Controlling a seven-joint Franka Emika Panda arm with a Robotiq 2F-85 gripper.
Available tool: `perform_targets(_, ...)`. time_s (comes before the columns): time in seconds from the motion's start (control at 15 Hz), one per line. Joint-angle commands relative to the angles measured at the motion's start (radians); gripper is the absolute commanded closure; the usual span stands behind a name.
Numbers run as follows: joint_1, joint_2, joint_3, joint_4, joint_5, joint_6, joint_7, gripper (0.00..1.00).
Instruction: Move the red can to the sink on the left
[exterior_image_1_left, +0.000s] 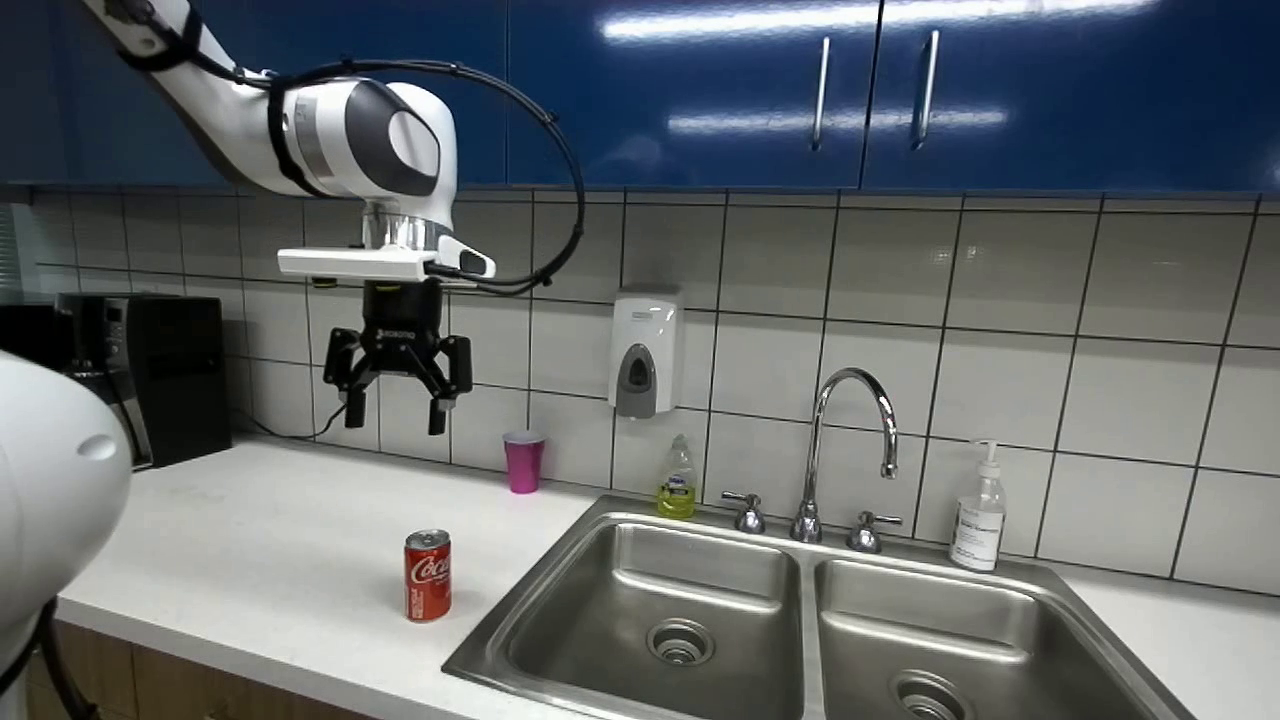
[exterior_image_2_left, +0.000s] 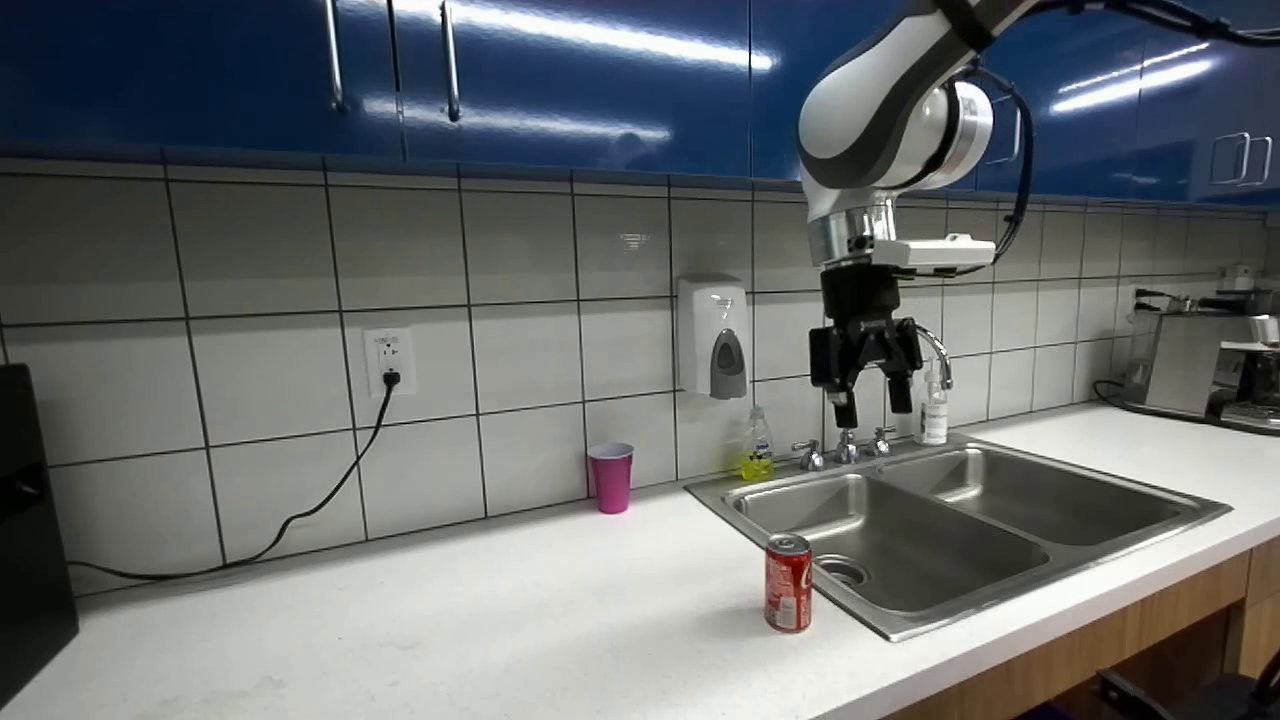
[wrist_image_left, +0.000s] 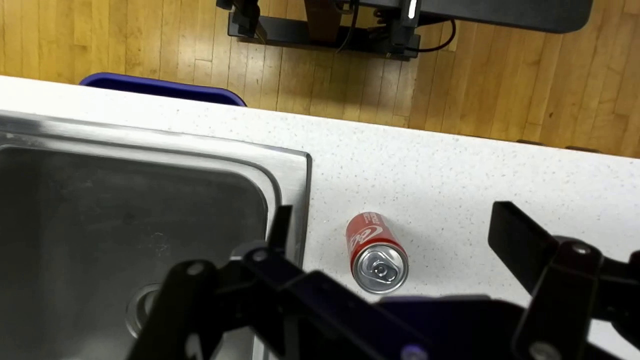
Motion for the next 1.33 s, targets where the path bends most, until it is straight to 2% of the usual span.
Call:
perform_targets(0.0,0.003,0.088,0.003,0.004,0.004,0.082,-0.051,0.0)
perform_targets(0.33,-0.007,0.239,-0.009,-0.013,0.007,0.29,-0.11,0.0)
perform_targets(0.67,-0.028,0.385,-0.025,0.006,0.018,0.402,-0.161,0.0)
perform_targets(0.93,-0.037,0.465,-0.016,0.029,0.032,0.429,-0.206,0.0)
perform_targets(1.27,-0.037,0.512,0.009,0.054,0.04,0.395,-0.275,0.0)
